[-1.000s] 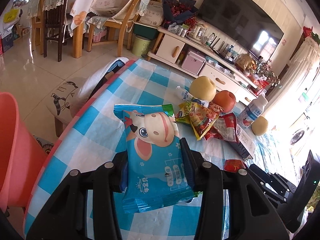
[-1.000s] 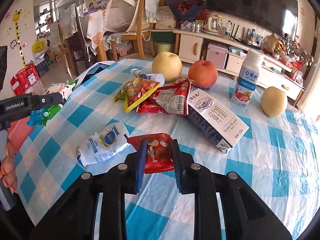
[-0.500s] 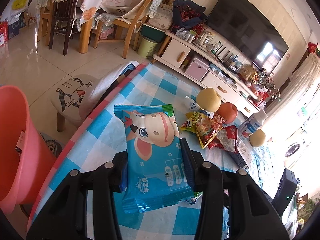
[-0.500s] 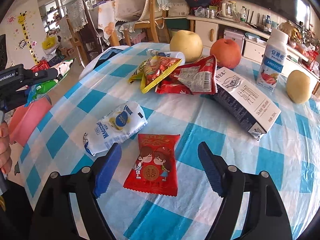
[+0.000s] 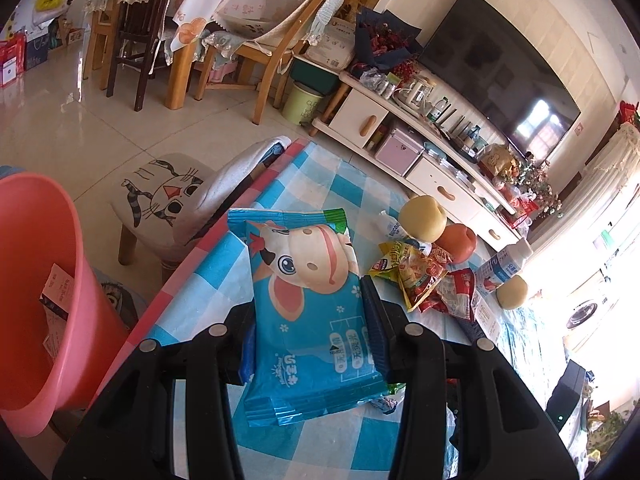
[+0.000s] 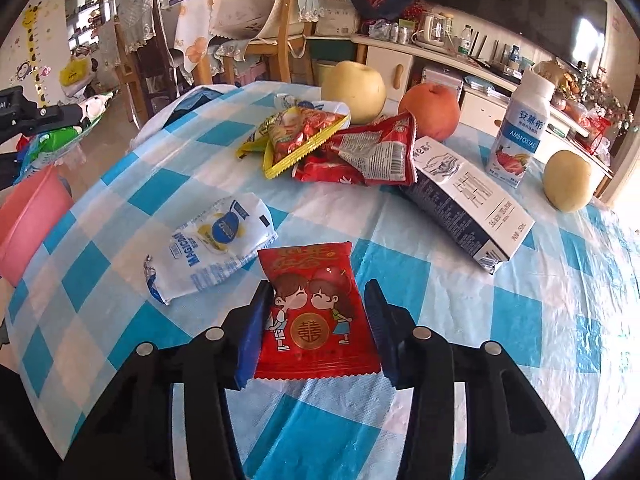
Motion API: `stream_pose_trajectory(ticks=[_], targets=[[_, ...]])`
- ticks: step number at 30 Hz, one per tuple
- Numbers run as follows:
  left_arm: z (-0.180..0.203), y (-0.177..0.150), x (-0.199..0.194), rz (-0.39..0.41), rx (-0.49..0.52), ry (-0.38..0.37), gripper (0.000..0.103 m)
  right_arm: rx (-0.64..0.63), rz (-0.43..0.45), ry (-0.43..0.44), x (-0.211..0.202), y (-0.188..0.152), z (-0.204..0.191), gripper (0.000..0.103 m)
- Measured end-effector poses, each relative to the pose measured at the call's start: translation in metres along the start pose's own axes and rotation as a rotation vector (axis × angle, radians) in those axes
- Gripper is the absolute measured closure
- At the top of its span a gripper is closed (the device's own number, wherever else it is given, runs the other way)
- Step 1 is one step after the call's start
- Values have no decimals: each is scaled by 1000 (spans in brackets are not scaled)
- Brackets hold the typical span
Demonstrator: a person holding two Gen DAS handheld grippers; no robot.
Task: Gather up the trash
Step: 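Carry both items to the pink bucket and open both tools over it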
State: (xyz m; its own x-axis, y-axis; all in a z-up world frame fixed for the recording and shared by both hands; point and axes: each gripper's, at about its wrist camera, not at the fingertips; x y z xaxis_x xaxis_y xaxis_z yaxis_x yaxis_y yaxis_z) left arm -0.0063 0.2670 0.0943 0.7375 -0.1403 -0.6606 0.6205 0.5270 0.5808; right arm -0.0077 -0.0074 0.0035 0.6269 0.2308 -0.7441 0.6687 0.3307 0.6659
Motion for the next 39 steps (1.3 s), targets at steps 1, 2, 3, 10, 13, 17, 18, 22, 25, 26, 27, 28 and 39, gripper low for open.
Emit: stream_pose_trajectory(ticks=[1, 2, 3, 10, 13, 17, 18, 22, 25, 26, 27, 28, 39], targets=[[-2, 1, -1, 3, -5, 0, 58, 7, 14, 2, -5, 2, -1, 55], [-3, 2, -3, 6, -12, 1, 58, 14, 28, 7, -10, 5, -3, 55], [-5, 3, -4, 10, -18, 1, 58, 24, 43, 15, -15, 9, -5, 55], [-30, 18, -28, 73, -84, 9, 58, 41, 134, 167, -45, 47, -53, 55], [-52, 29, -45, 123, -130, 33, 58, 8, 168, 264, -53, 67, -89, 55], [-93, 45, -69, 194, -233, 84, 58, -58, 184, 408, -58, 96, -147, 55], [-106, 49, -76, 214, -268, 108, 58, -78, 185, 439, -59, 102, -162, 55], [-150, 56, -101, 278, -376, 178, 58, -159, 185, 533, -55, 120, -222, 54], [-174, 57, -116, 312, -438, 210, 58, -197, 166, 585, -44, 127, -259, 54], [-181, 57, -118, 320, -456, 227, 58, -206, 156, 599, -39, 128, -270, 54], [-188, 57, -120, 322, -472, 243, 58, -216, 145, 610, -34, 129, -280, 54], [-193, 58, -120, 316, -484, 253, 58, -227, 128, 623, -28, 129, -290, 54], [-198, 66, -110, 321, -468, 319, 20, -108, 94, 510, -7, 119, -286, 10]])
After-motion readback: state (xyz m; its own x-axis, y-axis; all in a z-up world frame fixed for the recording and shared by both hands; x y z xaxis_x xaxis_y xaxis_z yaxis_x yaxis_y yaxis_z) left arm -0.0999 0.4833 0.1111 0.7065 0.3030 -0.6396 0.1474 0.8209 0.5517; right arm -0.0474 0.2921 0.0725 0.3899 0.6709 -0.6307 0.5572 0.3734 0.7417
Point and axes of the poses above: each gripper's, at about its wrist camera, not at the fingertips, and x roughly the way its jaws point, z to its right, y to its top, and after that the axes turned 4 degrees about -x, right-handed
